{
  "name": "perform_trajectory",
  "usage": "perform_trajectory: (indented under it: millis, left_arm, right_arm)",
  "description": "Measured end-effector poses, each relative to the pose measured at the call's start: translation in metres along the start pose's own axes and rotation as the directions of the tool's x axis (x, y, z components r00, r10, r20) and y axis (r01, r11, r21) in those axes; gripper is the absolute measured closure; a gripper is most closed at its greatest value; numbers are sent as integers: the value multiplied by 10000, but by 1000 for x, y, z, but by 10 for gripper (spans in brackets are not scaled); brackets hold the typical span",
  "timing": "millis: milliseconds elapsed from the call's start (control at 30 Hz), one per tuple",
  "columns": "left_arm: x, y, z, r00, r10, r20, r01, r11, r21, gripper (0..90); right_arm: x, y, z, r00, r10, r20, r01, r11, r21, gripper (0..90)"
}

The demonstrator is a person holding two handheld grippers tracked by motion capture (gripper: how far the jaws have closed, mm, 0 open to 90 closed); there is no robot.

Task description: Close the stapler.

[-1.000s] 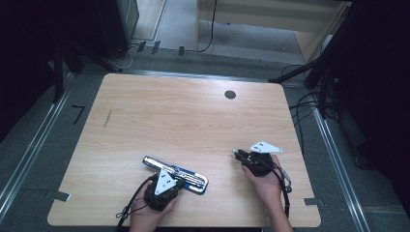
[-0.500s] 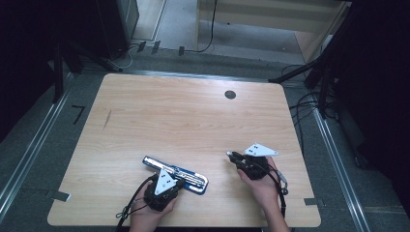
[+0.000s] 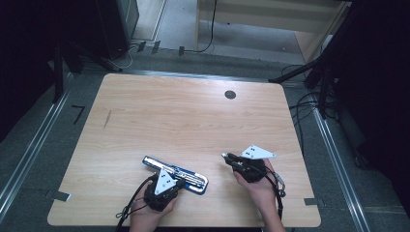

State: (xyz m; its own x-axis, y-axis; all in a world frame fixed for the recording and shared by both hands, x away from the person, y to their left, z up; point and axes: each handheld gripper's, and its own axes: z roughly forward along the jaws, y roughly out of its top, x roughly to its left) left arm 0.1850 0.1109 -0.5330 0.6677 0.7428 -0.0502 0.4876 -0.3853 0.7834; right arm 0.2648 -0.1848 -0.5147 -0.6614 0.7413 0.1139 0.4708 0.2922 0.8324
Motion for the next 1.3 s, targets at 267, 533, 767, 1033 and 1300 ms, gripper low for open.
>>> perform_trajectory:
  millis: [267, 533, 767, 1033, 1300]
  left_arm:
    - [0, 0, 0, 10000, -6, 27, 6, 10000, 7, 900]
    - [0, 0, 0, 10000, -12, 32, 12, 10000, 7, 900]
    - [0, 0, 0, 10000, -13, 32, 13, 10000, 6, 900]
    - [0, 0, 0, 10000, -4, 6, 4, 10000, 5, 900]
    - [0, 0, 0, 10000, -4, 33, 4, 10000, 13, 900]
  right_arm:
    - [4, 1, -4, 9998, -148, -101, 148, 9999, 25, 800]
    - [14, 2, -5, 9987, -358, -369, 362, 9993, 85, 800]
    - [20, 2, -5, 9975, -520, -483, 525, 9986, 77, 800]
    - [32, 4, -4, 9934, -771, -846, 774, 9970, 9, 800]
    - [44, 10, -3, 9882, -997, -1164, 995, 9950, -74, 799]
